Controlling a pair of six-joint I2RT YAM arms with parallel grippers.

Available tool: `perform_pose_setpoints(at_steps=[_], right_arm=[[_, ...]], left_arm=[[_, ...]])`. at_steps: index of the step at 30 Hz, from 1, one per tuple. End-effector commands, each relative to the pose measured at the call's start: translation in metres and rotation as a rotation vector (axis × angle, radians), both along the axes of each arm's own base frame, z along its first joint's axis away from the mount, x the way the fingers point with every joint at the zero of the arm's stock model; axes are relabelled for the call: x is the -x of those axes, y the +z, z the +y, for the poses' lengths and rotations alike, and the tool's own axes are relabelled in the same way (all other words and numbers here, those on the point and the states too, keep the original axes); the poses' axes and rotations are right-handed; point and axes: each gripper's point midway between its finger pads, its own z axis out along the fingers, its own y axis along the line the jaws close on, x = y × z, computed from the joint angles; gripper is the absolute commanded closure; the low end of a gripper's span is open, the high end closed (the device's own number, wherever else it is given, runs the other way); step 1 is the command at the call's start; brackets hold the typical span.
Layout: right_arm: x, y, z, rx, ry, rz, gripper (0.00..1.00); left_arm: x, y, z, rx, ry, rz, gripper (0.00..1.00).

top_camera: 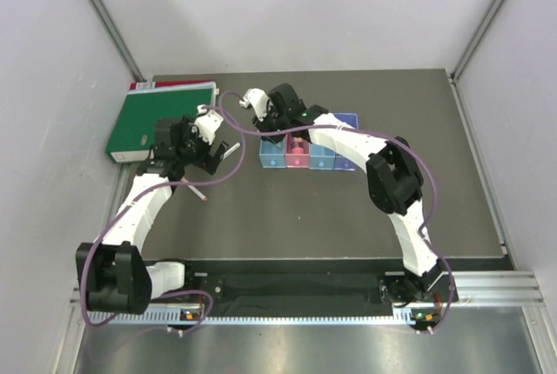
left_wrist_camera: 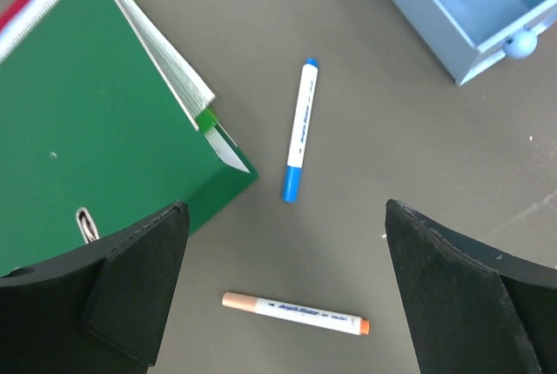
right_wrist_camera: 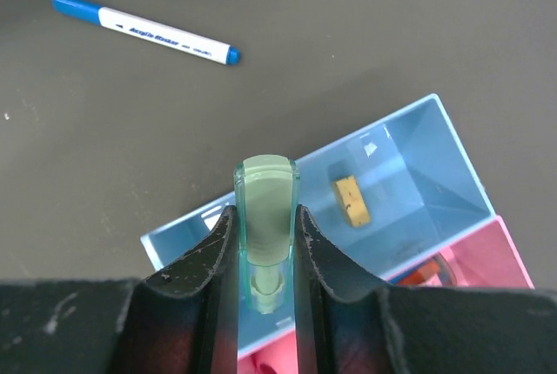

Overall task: Sort the stationery into containers
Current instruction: Place the pen in the storage box.

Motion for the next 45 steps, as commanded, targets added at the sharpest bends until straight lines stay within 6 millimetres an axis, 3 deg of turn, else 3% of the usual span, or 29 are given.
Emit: perform_pose_setpoints(at_steps=[1,4,14,17,21,24,26,36,45], right_arm=[[-0.005,0.011,0.022,-0.053,0.020,-0.039,1.00],[-0.005,0.000,0.021,-0.032,0.018,-0.028,1.00],[-0.005,-0.003,0.018,-0.004,0.024,-0.048,0.59],[-0.005,0.000,0.014,0.003,0.020,-0.060,0.50],[-0.002,0.003,0.008,0.015,0.016,-0.067,0.48],[-0.006,0.017,0.000,0.011,-0.009,-0.091,0.47],[-0.009,0.038,-0.007,-0.007,-0.035,-0.123,0.47],[-0.027,0.121,-0.074,-0.071,-0.214,-0.234,0.46],[-0.026,0.176,-0.098,-0.126,-0.254,-0.307,0.44]], left_arm=[[-0.006,0.016,0.003,-0.010,-0.005,-0.084,0.01],[-0.009,0.013,0.004,-0.016,-0.011,-0.086,0.01],[-0.036,-0.016,0.000,-0.012,-0.030,-0.036,0.01],[-0.045,-0.027,-0.002,-0.006,-0.040,-0.008,0.01],[-0.056,-0.037,-0.004,-0.015,-0.055,-0.002,0.01],[-0.064,-0.049,-0.004,-0.025,-0.066,0.011,0.01],[-0.068,-0.060,-0.006,-0.037,-0.093,0.031,0.01],[-0.092,-0.096,-0.010,-0.097,-0.191,0.070,0.02],[-0.105,-0.121,-0.007,-0.155,-0.238,0.127,0.05]])
